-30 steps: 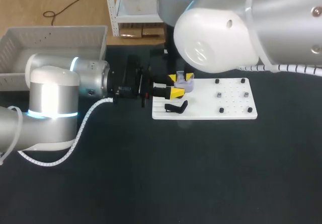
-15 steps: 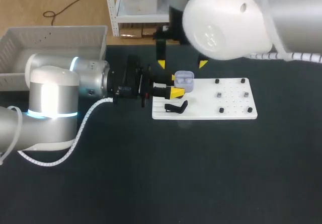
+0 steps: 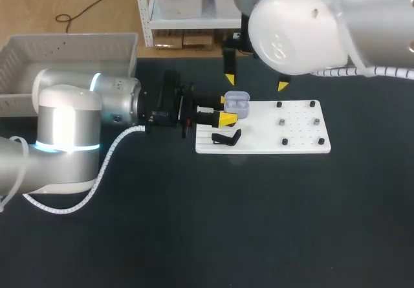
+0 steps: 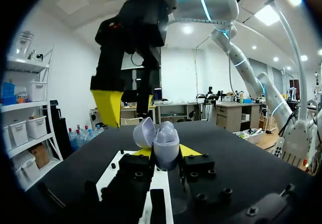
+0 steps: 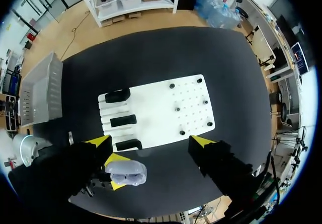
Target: Pick up each earbud case from the left stands, insert the matching earbuds, close the lid, and place the case in the box.
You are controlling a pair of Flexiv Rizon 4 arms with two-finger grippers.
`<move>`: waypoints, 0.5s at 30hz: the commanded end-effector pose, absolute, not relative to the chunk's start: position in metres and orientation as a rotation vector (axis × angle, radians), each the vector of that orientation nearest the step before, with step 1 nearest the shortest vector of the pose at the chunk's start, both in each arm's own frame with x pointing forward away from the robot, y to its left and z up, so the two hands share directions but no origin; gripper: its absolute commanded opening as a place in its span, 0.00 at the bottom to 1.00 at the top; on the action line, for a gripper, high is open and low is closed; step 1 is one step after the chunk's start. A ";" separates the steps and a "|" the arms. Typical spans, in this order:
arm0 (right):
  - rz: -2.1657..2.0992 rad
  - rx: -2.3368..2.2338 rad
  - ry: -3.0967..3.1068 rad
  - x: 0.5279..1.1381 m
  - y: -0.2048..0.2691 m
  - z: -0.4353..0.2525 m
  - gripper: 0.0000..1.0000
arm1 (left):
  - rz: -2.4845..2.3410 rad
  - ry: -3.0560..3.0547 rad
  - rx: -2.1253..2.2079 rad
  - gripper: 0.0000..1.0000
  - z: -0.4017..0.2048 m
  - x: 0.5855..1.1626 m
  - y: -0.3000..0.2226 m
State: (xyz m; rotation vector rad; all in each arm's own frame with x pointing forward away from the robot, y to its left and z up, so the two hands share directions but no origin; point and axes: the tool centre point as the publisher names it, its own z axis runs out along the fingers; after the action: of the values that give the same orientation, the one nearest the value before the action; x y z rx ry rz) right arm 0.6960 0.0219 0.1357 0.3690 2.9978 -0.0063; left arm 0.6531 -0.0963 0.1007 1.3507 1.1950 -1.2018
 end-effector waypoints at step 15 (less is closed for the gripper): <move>-0.020 0.364 3.088 0.672 0.015 0.130 1.00 | -1.197 1.195 1.346 0.00 0.100 0.652 -0.096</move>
State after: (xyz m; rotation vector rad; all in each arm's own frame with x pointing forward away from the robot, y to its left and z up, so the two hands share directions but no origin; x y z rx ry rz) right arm 0.6812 0.0191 0.1247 0.3665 3.0977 -0.0350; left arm 0.6531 -0.0962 0.1007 1.3507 1.1951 -1.2018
